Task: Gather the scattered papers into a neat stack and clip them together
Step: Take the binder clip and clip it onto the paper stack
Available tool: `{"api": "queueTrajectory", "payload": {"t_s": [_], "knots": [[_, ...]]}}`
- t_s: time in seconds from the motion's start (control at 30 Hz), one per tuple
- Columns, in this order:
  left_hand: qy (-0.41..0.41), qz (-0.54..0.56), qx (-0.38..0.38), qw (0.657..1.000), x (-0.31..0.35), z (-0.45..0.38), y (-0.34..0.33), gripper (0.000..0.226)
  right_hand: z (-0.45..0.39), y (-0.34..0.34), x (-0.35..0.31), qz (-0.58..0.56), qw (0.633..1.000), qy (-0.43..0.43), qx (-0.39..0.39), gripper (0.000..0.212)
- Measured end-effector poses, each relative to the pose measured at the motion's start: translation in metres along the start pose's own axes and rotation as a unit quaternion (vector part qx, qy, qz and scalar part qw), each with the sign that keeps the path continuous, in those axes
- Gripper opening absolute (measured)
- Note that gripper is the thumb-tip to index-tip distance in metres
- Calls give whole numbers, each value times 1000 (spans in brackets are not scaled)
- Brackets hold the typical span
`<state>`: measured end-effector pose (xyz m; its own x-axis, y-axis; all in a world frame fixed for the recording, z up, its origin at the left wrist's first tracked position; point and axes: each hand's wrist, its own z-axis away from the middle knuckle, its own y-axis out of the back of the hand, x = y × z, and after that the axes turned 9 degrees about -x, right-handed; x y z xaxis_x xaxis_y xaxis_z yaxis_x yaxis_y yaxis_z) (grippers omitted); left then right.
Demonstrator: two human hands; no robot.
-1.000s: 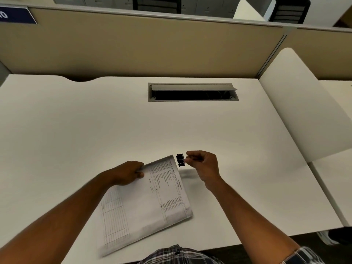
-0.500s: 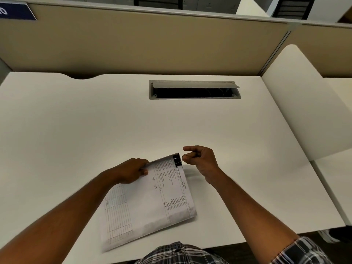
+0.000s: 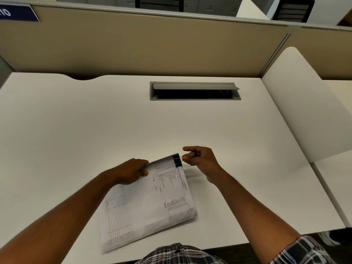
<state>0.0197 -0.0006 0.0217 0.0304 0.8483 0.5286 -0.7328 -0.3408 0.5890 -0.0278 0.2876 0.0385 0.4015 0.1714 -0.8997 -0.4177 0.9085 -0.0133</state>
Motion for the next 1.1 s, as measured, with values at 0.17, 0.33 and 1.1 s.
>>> {"api": "queueTrajectory", "payload": {"t_s": [0.17, 0.33, 1.1], "knots": [[-8, 2, 4, 1000, 0, 0, 2, 18, -2, 1, -2, 1, 1000, 4, -2, 38], [-8, 1, 4, 1000, 1, 0, 1, 21, -2, 1, -2, -3, 1000, 1, -7, 37], [37, 66, 95, 993, -8, 14, 8, 19, 29, 8, 38, -34, 982, -140, -119, 66]]}}
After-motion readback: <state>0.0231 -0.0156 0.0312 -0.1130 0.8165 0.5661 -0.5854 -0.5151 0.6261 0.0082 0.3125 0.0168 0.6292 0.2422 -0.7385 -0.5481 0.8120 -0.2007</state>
